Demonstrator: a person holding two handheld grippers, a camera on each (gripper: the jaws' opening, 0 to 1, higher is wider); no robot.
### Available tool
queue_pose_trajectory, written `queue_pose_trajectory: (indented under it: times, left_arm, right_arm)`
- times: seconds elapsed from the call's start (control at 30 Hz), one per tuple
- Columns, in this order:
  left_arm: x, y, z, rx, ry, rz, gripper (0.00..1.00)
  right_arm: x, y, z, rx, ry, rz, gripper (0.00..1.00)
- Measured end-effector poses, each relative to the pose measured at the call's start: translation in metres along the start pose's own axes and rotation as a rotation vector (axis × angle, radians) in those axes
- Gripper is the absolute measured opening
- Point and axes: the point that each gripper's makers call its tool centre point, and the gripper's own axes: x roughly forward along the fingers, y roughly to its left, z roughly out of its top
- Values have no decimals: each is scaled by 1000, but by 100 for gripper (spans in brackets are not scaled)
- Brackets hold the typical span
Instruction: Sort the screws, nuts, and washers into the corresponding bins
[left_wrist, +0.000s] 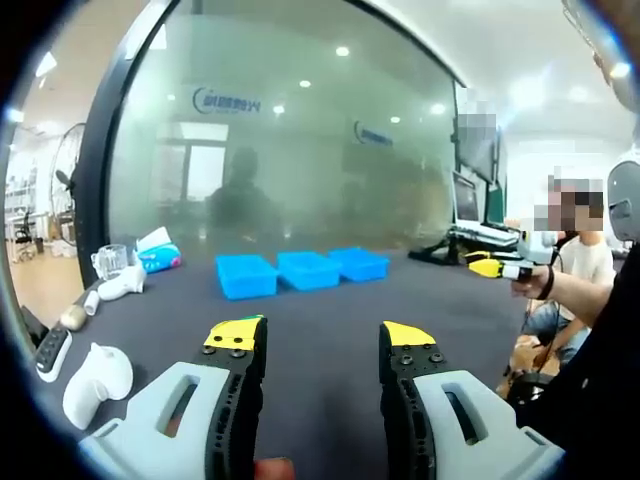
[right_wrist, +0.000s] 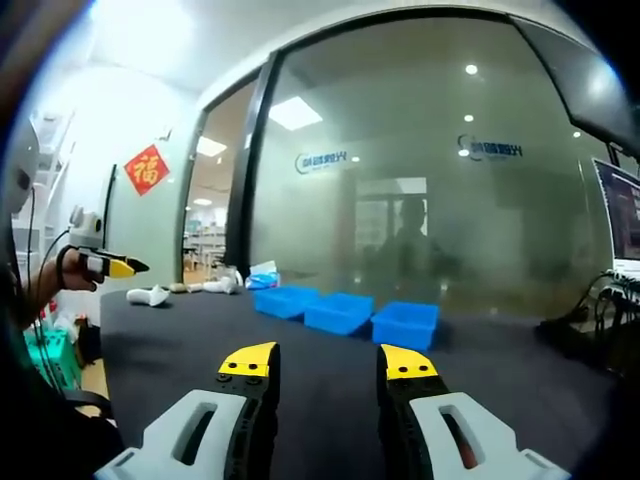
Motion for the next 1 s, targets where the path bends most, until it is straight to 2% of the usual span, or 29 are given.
queue_pose_trajectory:
  times: [1.0]
  left_arm:
    - [-3,3,-1,-34,-21,0,44]
  right_arm:
    - [1,10,-5,-1,14,14,35]
